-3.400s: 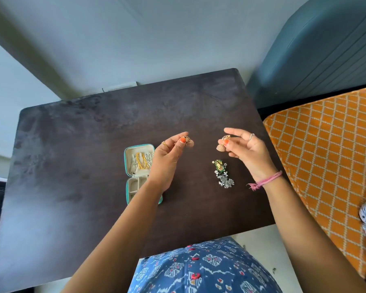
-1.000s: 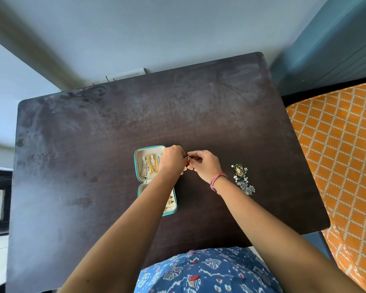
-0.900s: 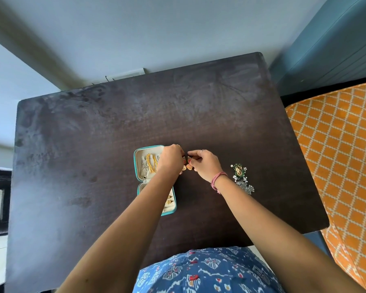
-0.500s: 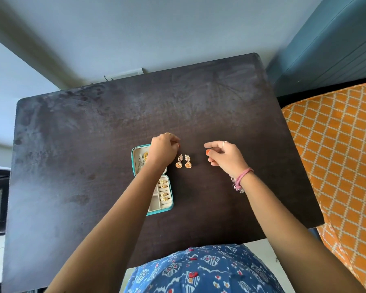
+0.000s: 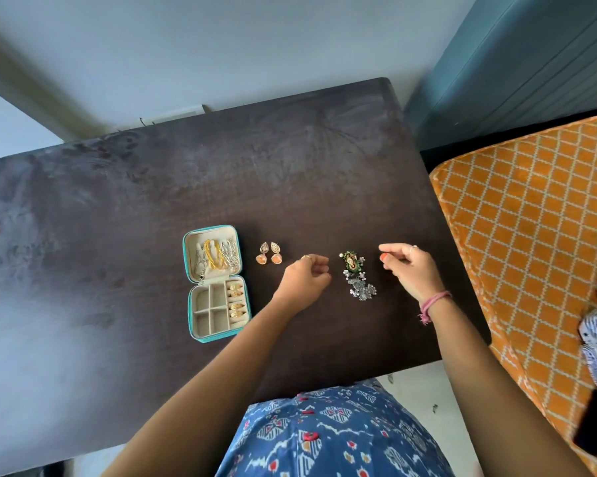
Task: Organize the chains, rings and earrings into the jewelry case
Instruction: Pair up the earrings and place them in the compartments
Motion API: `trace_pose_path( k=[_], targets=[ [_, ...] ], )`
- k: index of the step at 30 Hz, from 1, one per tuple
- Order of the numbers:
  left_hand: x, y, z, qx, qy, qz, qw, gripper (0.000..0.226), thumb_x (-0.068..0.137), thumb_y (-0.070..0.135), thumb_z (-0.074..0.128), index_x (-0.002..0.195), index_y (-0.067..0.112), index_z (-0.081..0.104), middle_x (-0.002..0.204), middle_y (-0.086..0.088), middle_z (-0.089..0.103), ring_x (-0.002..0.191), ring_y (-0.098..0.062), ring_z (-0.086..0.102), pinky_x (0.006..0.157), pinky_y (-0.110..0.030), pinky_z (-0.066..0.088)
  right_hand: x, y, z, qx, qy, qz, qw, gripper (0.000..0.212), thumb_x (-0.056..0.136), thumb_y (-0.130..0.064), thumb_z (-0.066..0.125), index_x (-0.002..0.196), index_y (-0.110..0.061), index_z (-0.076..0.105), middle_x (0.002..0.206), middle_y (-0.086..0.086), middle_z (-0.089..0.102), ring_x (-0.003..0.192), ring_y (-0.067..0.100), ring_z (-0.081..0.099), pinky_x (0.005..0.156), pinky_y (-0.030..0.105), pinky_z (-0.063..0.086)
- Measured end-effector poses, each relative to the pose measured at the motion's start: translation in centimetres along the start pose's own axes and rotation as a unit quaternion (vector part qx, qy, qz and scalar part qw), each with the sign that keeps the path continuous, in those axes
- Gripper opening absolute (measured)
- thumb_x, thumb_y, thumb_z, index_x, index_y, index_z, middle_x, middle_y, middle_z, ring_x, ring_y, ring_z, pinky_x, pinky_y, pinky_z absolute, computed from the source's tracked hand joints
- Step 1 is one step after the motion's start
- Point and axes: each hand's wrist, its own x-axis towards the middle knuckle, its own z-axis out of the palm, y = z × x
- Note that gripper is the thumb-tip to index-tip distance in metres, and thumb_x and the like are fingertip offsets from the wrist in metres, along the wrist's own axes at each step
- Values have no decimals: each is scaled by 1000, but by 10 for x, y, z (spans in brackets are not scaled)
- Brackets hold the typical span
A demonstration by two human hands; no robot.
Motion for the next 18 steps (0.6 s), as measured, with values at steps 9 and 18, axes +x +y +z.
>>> trace_pose_path(
  k=[9, 18],
  targets=[
    [16, 19, 29, 98, 46, 97, 989, 29, 88, 7, 61, 116, 5, 66, 111, -13, 62, 105, -24, 62, 98, -27, 43, 10, -9, 18, -94, -59, -68, 991, 18, 86, -14, 67, 103, -18, 71, 92, -1, 71, 82, 11, 67, 81, 18, 50],
    [24, 22, 42, 179, 59, 101, 977, 28, 86, 11, 66, 112, 2, 64, 110, -16, 56, 102, -32, 58, 96, -37, 43, 34, -31, 22, -258, -115, -120, 952, 10, 85, -29, 67, 91, -26, 74, 99, -1, 63, 86, 17, 63, 84, 38, 52]
  ],
)
